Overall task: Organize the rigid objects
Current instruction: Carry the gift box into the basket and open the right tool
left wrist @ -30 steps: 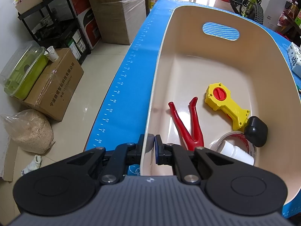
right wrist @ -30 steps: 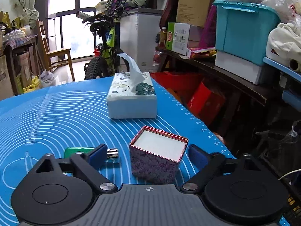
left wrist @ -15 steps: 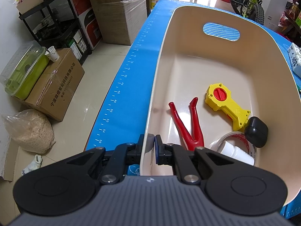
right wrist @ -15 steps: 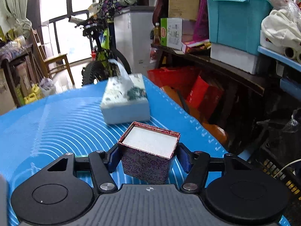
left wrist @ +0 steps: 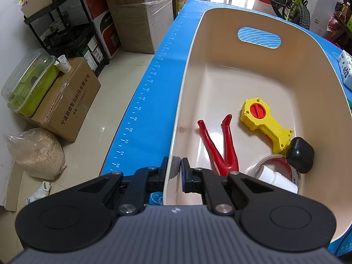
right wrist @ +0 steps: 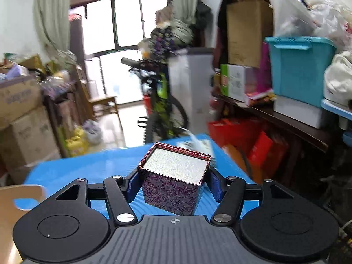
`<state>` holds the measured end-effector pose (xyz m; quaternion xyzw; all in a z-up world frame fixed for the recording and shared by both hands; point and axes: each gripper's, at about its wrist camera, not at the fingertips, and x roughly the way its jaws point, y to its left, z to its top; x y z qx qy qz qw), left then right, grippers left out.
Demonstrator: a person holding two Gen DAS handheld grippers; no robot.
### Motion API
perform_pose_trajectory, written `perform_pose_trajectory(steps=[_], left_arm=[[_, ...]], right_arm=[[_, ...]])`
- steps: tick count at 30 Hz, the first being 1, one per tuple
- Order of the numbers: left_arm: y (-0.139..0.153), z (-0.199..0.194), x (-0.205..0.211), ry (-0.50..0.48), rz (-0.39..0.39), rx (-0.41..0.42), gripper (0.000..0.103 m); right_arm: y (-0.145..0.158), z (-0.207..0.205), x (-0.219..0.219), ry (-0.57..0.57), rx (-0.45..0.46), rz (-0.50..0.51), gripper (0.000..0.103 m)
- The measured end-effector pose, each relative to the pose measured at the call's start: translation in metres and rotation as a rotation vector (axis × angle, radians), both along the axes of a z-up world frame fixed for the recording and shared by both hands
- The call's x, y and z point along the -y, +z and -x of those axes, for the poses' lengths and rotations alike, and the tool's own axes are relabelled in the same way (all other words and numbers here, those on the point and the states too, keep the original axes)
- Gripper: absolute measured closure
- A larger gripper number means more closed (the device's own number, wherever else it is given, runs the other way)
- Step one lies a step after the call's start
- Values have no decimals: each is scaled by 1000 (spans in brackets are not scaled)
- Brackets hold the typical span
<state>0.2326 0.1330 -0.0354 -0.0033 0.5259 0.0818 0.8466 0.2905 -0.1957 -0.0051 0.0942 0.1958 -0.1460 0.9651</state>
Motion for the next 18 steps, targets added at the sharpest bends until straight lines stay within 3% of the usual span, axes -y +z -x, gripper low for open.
perform_pose_trajectory(steps=[9,18], left_arm=[[0,0,5,-3,-10,0,91],[0,0,4,-4,-12,0,91]], right_arm=[[27,9,-84,292,32,8,37],[26,20,-157,557,-70,28,37]])
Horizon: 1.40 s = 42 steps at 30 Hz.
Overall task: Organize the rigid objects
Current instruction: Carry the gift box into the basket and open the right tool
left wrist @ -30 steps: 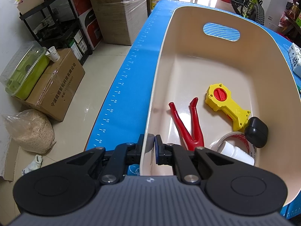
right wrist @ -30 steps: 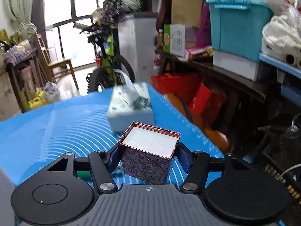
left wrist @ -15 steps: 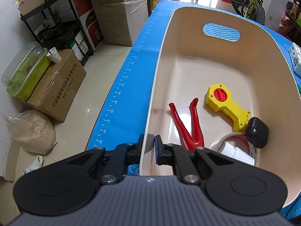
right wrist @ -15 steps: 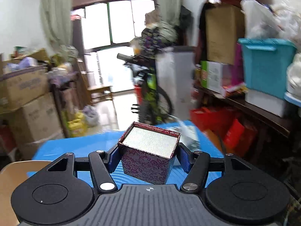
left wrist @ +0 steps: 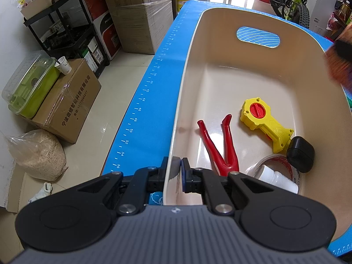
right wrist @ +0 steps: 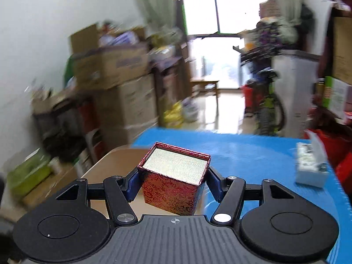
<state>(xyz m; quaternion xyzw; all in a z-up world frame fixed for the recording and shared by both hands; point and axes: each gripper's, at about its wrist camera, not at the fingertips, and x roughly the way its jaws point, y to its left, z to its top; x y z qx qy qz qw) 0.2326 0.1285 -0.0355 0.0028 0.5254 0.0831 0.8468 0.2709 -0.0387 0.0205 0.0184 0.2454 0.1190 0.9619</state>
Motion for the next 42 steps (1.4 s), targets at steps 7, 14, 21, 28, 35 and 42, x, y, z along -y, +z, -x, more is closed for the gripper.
perform_pose_trajectory(steps=[7,14,21,28,35,42], left_arm=[[0,0,0,0,-1,0,91],[-1,0,-1,0,1,-2,91],[0,-1,0,-3,-2,-1,91],[-1,-2,1,-3,-2,-2,91],[0,-2,1,-4,-1,-2,91],[0,-2,1,-4,-2,-3,90]], right_arm=[[-15,3,-38,137,-108,51,37],[-33,4,-63,212,-226,139,37],[-42,2,-66,224,-290,162,37],[-36,-2,-54,200,-282,114,23],[-9,-7,-21,123,-173,53,11],[1,-26,41,-29,-118,-37,8]])
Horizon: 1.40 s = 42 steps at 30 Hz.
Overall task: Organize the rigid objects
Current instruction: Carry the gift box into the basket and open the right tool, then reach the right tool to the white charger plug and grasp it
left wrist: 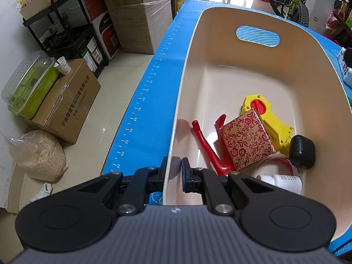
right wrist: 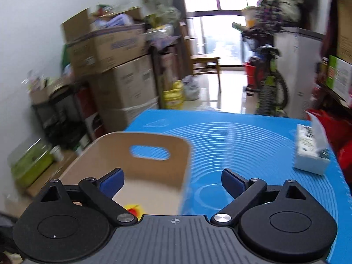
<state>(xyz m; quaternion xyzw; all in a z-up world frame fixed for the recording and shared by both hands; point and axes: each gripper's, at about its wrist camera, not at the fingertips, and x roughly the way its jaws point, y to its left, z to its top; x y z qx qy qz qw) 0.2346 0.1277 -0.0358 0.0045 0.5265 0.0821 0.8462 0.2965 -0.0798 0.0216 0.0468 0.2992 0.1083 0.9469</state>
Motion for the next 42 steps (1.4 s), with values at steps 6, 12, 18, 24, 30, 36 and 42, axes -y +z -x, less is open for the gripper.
perform_pose_trajectory(steps=[6,12,18,24,30,36,42], left_arm=[[0,0,0,1,0,0,90],[0,1,-1,1,-5,0,90],[0,1,-1,1,-5,0,90],[0,1,-1,0,-8,-1,90],[0,1,0,0,-8,-1,90],[0,0,0,1,-8,-1,90],[0,0,0,0,-10,-1,90]], right_arm=[[-30,-16,47,-123,1,5,8],[-74,-33,71,-176,-48,50,8],[-112,-39,79,-164,-87,71,8],[-128,-43,76,-158,-80,148,9],[-141,-53,81,-171,-108,143,17],[-147,-59,85,-178,-99,160,23],[-144,-59,81,-137,-84,170,58]])
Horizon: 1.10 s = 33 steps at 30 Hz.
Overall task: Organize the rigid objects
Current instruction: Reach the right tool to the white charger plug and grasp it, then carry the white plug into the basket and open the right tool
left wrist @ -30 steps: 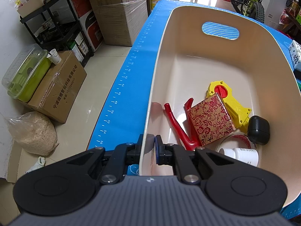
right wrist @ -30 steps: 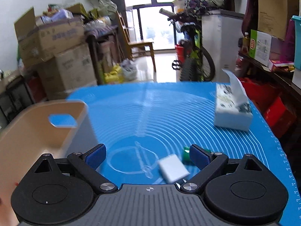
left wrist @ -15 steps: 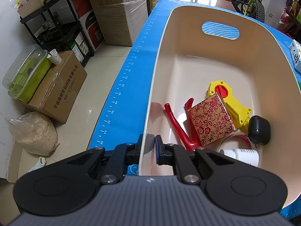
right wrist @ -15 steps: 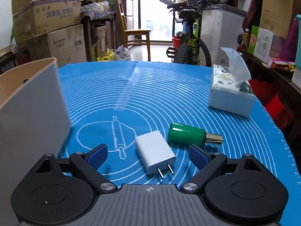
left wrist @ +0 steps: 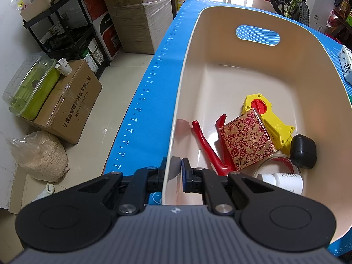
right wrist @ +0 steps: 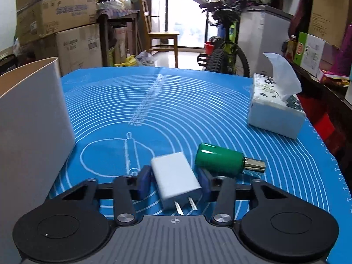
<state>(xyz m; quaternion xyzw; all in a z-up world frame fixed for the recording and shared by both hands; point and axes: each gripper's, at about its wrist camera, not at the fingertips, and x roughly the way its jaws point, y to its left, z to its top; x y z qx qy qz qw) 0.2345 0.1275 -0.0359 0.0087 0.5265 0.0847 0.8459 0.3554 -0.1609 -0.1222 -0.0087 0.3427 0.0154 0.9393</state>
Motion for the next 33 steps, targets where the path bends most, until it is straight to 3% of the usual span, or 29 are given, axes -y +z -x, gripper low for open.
perform_pose_trajectory(steps=[10,21,27,33], left_arm=[[1,0,0,0,2,-1,90],[1,0,-1,0,2,-1,90],[1,0,-1,0,1,-1,90],[1,0,-1,0,1,-1,90]], right_arm=[[13,11,-1,16,15,-15,60],[79,35,-23,57,177,-109,60],[110,51,-49,151,240,-159,60],[118,66,-91,310,210,-144,60]])
